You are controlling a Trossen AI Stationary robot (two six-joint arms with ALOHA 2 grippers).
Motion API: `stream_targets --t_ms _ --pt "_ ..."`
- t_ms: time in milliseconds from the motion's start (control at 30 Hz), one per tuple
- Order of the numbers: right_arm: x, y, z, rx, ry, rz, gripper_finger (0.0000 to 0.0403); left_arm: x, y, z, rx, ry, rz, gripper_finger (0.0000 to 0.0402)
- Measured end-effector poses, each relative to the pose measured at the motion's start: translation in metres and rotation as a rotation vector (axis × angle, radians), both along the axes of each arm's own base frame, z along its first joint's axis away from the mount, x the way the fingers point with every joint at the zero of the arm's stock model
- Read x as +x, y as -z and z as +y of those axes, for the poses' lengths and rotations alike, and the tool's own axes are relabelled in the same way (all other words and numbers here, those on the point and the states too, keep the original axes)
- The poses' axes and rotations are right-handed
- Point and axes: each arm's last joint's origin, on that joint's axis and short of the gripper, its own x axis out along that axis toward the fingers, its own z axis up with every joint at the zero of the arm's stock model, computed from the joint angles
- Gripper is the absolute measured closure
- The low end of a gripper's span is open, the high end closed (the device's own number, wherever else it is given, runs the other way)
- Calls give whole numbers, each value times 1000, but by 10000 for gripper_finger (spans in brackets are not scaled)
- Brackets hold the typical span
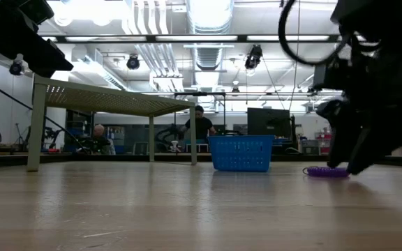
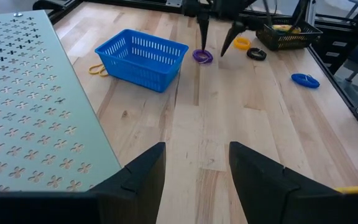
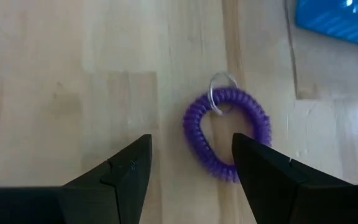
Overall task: Pick & Place Office Desk Supplies
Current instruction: Put the violet spring keychain into the blue basket
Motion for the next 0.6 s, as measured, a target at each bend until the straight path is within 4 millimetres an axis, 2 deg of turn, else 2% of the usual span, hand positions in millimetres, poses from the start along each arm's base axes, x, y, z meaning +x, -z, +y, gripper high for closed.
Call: stream_targets --t_ms 200,367,600 --pt "4 11 2 -12 5 25 184 0 0 0 0 0 1 219" --pt "5 10 2 -10 5 20 187 0 0 0 0 0 2 219" --pt "4 12 2 -14 3 31 240 0 0 0 1 0 3 219"
